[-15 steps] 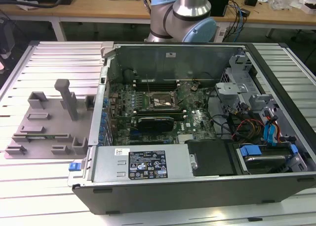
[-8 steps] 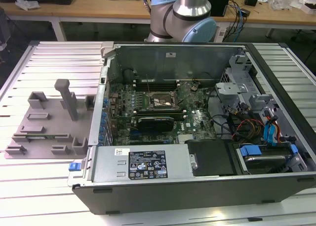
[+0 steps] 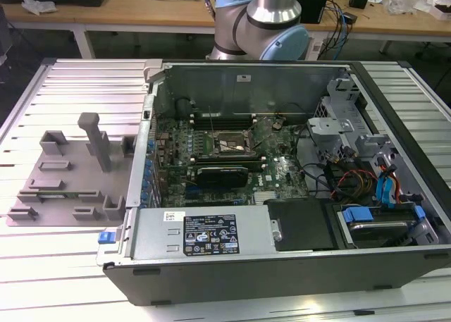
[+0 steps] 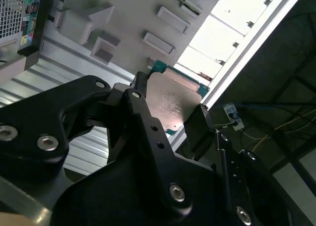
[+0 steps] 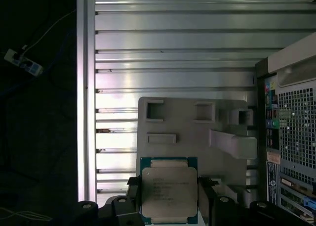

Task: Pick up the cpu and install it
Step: 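Pick up the cpu and move it towards the insertion slot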

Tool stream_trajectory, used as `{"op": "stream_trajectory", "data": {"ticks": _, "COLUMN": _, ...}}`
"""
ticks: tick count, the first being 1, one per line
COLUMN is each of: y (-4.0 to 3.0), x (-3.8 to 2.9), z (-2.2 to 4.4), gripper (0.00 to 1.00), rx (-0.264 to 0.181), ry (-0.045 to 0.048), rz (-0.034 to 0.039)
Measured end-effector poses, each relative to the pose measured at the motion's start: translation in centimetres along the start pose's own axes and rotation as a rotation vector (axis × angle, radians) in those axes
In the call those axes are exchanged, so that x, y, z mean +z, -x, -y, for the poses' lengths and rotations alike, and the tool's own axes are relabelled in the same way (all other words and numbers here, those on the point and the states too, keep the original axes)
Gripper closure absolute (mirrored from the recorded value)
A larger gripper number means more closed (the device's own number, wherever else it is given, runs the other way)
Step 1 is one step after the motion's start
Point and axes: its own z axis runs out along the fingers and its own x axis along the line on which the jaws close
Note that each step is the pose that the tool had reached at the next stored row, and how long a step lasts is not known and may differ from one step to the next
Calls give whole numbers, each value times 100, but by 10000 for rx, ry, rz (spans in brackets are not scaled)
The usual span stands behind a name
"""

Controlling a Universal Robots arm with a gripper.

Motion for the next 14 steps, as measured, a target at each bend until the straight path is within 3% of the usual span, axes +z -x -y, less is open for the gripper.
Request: {"op": "stream_trajectory", "data": {"ticks": 14, "y": 124, "x": 2, "z": -2, "gripper": 45, "rx": 0, "ry": 0, "rz": -1}}
